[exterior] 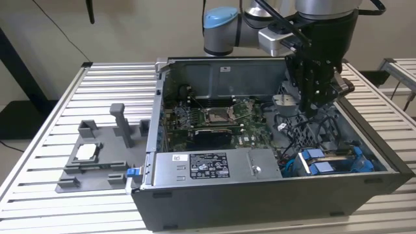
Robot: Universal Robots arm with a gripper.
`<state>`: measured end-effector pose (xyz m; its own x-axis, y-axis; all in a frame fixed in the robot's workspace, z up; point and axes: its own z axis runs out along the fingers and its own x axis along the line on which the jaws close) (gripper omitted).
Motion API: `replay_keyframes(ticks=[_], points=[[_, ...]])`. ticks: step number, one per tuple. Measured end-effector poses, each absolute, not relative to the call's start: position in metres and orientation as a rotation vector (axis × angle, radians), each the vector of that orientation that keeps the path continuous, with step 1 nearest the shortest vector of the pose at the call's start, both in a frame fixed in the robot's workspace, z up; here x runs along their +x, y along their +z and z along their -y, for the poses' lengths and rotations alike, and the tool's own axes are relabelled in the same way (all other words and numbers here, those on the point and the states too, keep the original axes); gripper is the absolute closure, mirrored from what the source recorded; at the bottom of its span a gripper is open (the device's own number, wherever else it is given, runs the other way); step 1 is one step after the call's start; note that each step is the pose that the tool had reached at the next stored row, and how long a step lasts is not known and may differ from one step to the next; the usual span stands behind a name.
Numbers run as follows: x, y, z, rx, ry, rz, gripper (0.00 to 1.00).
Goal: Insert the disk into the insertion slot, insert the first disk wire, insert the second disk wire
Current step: 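Insert the second disk wire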
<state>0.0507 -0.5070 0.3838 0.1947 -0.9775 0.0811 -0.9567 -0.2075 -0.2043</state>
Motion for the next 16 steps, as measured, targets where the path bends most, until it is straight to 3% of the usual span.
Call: replay_keyframes(ticks=[8,11,12,16], points=[[0.0477,0.3818,0.5062,-2.345,-0.297,-1.906,0.75],[0.0473,0.3815,0.5062,-2.347,-0.302,-1.907,0.77],[0.0473,0.3813,0.5062,-2.348,-0.303,-1.908,0.84],[0.0472,0.3813,0.5063,-2.348,-0.304,-1.908,0.84]])
